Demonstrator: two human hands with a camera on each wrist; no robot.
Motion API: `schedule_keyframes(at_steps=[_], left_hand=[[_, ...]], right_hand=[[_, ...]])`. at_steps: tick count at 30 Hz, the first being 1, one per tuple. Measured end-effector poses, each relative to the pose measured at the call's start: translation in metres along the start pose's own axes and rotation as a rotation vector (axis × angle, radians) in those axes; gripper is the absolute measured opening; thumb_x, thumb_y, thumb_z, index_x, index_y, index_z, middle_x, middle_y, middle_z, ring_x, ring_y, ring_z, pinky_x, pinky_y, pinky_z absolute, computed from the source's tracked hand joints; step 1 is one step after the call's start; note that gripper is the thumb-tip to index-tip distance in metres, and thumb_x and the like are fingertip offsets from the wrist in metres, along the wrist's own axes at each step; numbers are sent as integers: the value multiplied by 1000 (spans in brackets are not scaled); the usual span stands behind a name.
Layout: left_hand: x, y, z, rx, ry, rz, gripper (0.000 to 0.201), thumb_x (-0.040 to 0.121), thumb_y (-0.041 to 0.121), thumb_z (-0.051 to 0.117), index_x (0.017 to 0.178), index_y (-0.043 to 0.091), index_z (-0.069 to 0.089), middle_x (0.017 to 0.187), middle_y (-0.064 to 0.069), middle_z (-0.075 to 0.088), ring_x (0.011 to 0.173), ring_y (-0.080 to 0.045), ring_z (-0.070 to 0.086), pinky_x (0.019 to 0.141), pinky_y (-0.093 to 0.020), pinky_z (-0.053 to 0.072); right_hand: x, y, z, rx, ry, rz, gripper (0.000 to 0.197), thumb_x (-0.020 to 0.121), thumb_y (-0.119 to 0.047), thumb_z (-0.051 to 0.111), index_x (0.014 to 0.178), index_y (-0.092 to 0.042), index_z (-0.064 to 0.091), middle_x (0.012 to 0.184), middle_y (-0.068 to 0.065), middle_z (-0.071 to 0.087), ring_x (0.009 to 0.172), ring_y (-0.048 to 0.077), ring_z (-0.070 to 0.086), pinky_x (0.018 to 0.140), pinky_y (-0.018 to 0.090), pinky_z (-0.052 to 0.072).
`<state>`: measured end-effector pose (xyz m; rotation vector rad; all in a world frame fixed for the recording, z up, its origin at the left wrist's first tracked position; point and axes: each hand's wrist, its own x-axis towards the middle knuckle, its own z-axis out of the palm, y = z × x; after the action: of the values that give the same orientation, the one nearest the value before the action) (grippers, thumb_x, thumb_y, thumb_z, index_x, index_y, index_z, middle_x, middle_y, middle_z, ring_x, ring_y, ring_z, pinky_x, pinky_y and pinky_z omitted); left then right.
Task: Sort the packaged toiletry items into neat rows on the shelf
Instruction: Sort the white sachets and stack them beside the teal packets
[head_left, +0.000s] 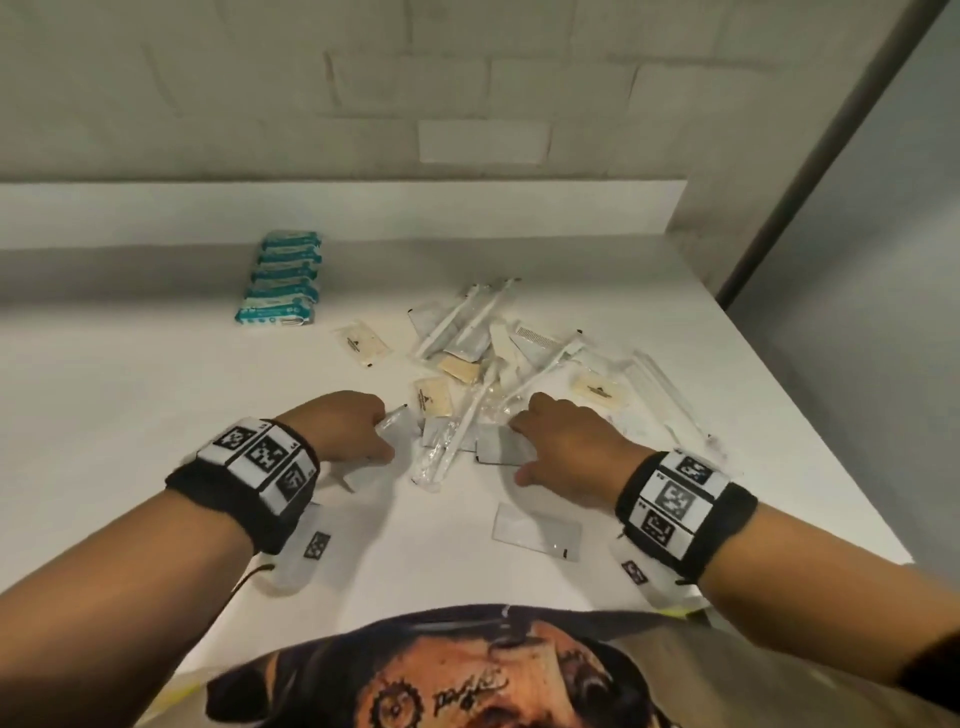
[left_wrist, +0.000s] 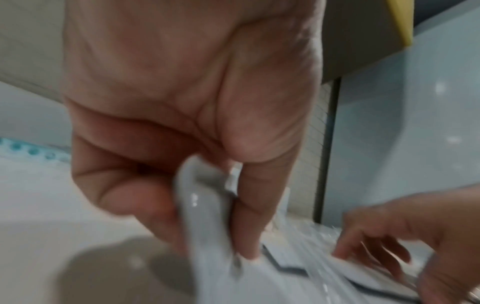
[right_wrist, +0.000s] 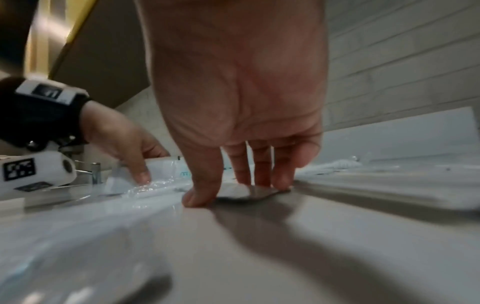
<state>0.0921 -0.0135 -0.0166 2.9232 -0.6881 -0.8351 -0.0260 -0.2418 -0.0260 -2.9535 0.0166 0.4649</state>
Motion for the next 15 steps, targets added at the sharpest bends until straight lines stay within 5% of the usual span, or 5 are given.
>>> schedule_keyframes(at_steps=[6, 9, 12, 15], left_hand=[[3, 26, -8, -158, 254, -90, 35, 91, 31, 52, 122, 16, 52, 123, -7, 59, 108, -26, 55, 81, -31, 41], [13, 52, -11, -198, 324, 19, 29, 90, 34, 50, 114, 17, 57, 115, -6, 62, 94, -21, 54, 76, -30, 41], [22, 76, -11, -188, 280, 130, 39, 91, 34, 51, 126, 18, 54, 128, -3, 56, 108, -23, 55, 82, -28, 39], [25, 86, -8, -49, 109, 164, 39, 91, 35, 52, 127, 21, 53, 128, -2, 57, 111, -22, 55, 85, -30, 41]], right_hand=[[6, 5, -14, 5, -140, 24, 55, 74, -40, 76, 118, -17, 51, 113, 3, 53, 96, 23, 57, 78, 34, 50], [4, 2, -13, 52, -181, -19, 52, 79, -28, 75, 121, -13, 48, 113, 6, 60, 97, 26, 59, 74, 32, 47], [-2, 9, -18, 125, -163, -70, 34, 89, -25, 64, 118, -12, 53, 112, 6, 61, 94, 23, 57, 73, 30, 43], [-8, 48, -46, 277, -5, 83, 32, 94, -32, 54, 120, -13, 57, 111, 5, 63, 86, 18, 55, 73, 28, 43]])
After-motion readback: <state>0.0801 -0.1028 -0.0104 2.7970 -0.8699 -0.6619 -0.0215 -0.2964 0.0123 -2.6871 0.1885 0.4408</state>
